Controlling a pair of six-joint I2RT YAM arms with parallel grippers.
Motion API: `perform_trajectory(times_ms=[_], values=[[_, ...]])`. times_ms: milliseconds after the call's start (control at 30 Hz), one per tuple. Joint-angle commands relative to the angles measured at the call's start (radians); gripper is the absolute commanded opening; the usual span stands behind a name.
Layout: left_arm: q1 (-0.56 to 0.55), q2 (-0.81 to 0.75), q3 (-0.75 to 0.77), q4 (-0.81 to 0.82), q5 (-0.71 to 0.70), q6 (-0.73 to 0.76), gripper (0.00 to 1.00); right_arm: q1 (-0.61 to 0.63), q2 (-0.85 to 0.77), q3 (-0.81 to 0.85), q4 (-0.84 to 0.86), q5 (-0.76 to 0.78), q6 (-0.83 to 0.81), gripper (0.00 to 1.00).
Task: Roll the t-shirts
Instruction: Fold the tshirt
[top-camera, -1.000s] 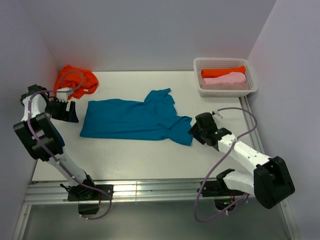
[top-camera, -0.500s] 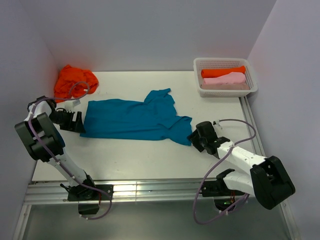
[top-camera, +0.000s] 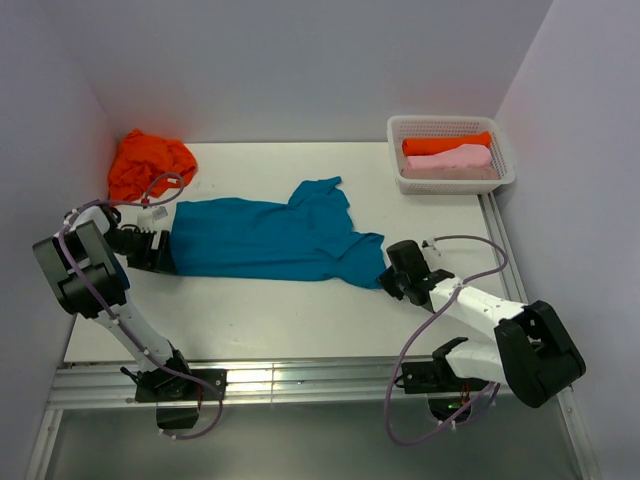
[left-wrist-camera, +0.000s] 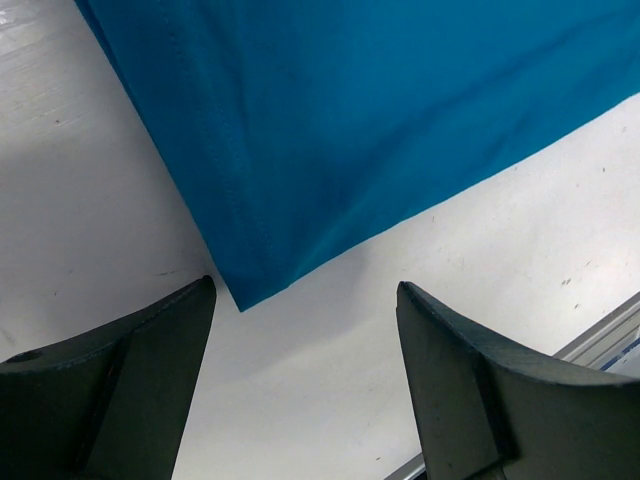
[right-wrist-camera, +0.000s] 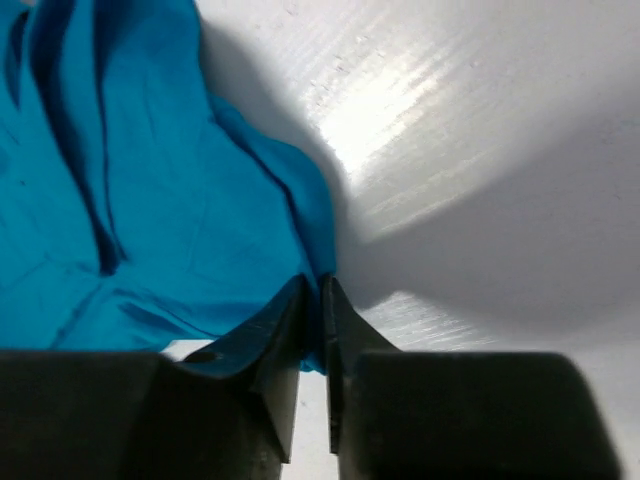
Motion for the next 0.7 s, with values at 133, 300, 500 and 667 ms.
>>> perform_trajectory(times_ms=[133, 300, 500, 667], values=[[-0.013, -0.013, -0.04, 0.109, -0.035, -0.038, 0.8, 0.005, -0.025, 0.093, -0.122, 0.086, -0.043, 0.08], [-0.014, -0.021, -0.031, 0.1, -0.025, -0.038, 0.8, -0.003, -0.011, 0.13, -0.137, 0.081, -0.078, 0.05], [0.005, -0.068, -0.023, 0.137, 0.002, -0.052, 0.83, -0.004, 0.05, 0.199, -0.177, 0.074, -0.114, 0.03], [0.039, -0.081, -0.051, 0.152, 0.043, -0.027, 0.84, -0.004, 0.085, 0.263, -0.237, 0.064, -0.126, 0.02]])
